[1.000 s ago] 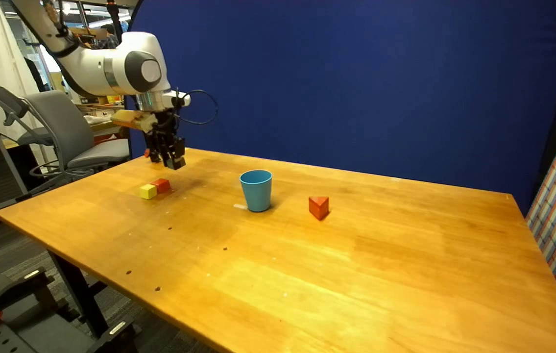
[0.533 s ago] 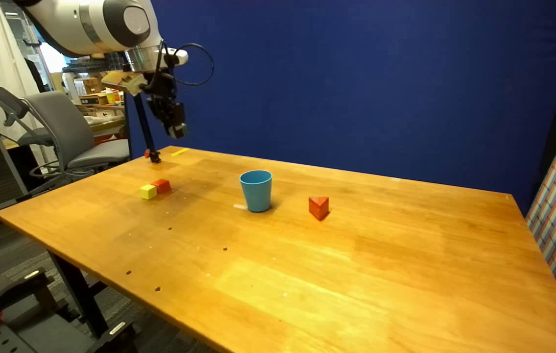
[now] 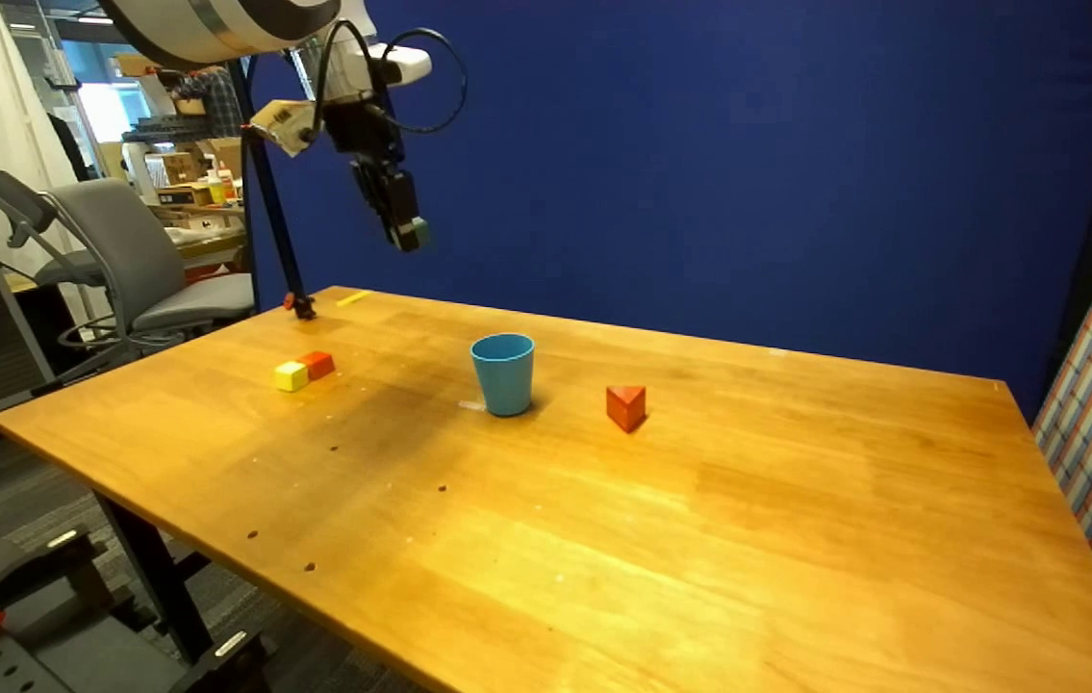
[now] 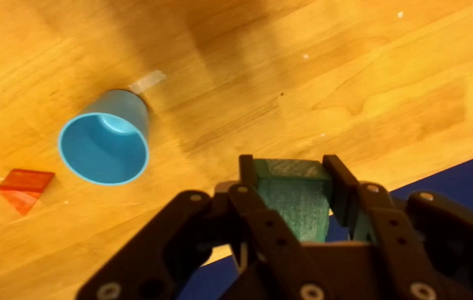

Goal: Put the green block in the cup

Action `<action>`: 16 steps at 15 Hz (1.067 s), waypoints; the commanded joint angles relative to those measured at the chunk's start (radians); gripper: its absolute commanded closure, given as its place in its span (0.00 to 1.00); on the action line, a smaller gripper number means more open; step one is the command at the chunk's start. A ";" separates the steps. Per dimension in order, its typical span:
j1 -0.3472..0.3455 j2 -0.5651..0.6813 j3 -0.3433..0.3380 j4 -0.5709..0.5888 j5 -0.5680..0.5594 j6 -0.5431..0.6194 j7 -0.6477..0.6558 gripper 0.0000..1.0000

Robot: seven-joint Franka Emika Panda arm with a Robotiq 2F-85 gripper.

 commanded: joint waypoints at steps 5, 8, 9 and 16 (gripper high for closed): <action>-0.110 -0.028 -0.040 -0.068 0.036 0.030 0.049 0.82; -0.135 -0.004 -0.047 -0.065 0.050 0.026 0.051 0.82; -0.141 0.004 -0.049 -0.063 0.058 0.024 0.054 0.82; -0.151 0.084 -0.054 -0.042 0.094 0.010 0.046 0.82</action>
